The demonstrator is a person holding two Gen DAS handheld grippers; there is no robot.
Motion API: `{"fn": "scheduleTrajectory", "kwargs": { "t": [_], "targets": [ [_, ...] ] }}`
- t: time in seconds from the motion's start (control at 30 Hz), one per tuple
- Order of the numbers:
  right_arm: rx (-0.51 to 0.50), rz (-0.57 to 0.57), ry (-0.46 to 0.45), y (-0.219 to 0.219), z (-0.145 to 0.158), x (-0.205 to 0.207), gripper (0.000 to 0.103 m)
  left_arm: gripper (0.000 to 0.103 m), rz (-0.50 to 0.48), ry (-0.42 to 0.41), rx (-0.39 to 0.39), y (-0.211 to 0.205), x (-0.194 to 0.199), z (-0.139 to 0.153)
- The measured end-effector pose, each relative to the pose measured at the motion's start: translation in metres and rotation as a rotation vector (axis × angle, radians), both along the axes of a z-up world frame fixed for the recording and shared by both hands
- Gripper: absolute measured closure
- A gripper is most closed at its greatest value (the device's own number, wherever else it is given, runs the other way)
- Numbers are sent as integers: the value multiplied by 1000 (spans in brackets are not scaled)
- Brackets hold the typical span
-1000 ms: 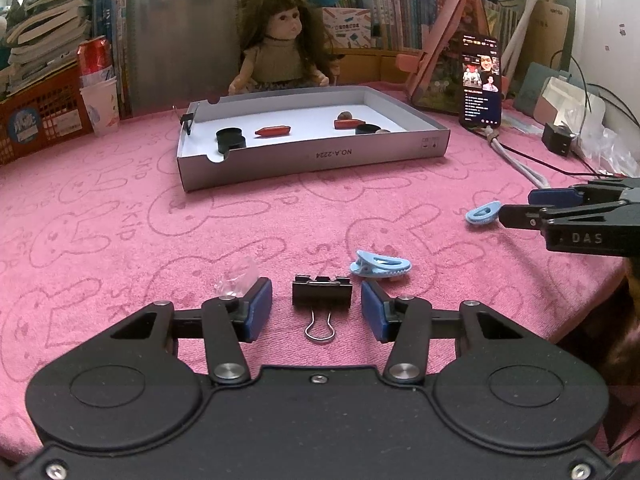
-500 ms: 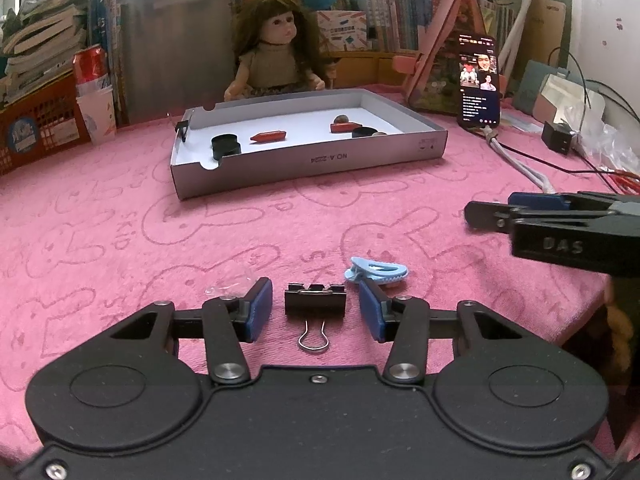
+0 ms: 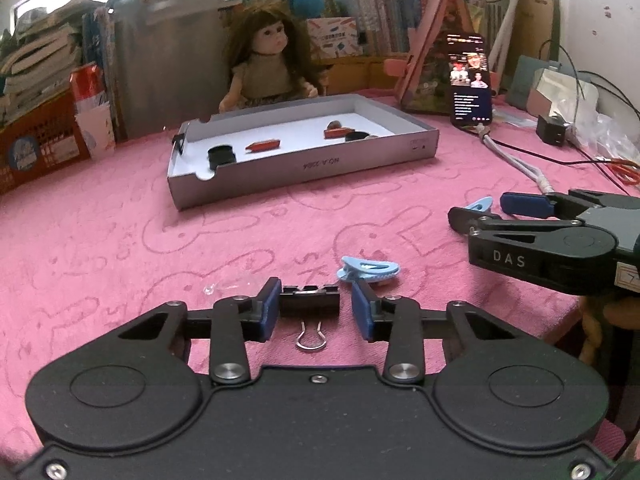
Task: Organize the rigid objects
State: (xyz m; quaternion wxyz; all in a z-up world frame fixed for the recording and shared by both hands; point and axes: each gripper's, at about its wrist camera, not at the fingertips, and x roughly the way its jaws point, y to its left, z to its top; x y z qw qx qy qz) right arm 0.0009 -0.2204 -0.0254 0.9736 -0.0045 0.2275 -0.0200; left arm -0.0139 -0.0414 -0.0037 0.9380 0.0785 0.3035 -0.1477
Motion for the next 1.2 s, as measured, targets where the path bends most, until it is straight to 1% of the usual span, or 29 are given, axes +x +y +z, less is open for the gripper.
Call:
{"fn": "scheduleTrajectory", "kwargs": {
  "t": [0.1, 0.13, 0.2, 0.23, 0.27, 0.3, 0.53, 0.73, 0.93, 1.03, 1.2],
  "targets": [
    [8, 1, 1, 0, 0, 2, 32, 69, 5, 9, -18, 3, 2, -1],
    [5, 4, 2, 0, 0, 2, 34, 69, 6, 9, -17, 3, 2, -1],
    [1, 11, 3, 1, 0, 2, 42, 71, 9, 6, -18, 2, 3, -2],
    [1, 15, 4, 1, 1, 2, 47, 74, 12, 6, -20, 2, 3, -2],
    [1, 20, 5, 2, 1, 2, 55, 74, 16, 4, -20, 2, 3, -2],
    [-1, 24, 6, 3, 1, 2, 59, 74, 20, 6, -23, 2, 3, -1],
    [12, 61, 13, 6, 5, 5, 60, 74, 33, 3, -51, 4, 5, 7],
    [41, 70, 7, 3, 14, 12, 59, 74, 65, -20, -86, 8, 20, 22],
    [101, 85, 27, -3, 27, 27, 60, 74, 86, -10, -140, 10, 45, 37],
    [120, 92, 39, -6, 33, 37, 60, 74, 85, -20, -149, 8, 59, 45],
    [197, 89, 78, -14, 44, 61, 59, 74, 93, -17, -168, 5, 90, 58]
  ]
}}
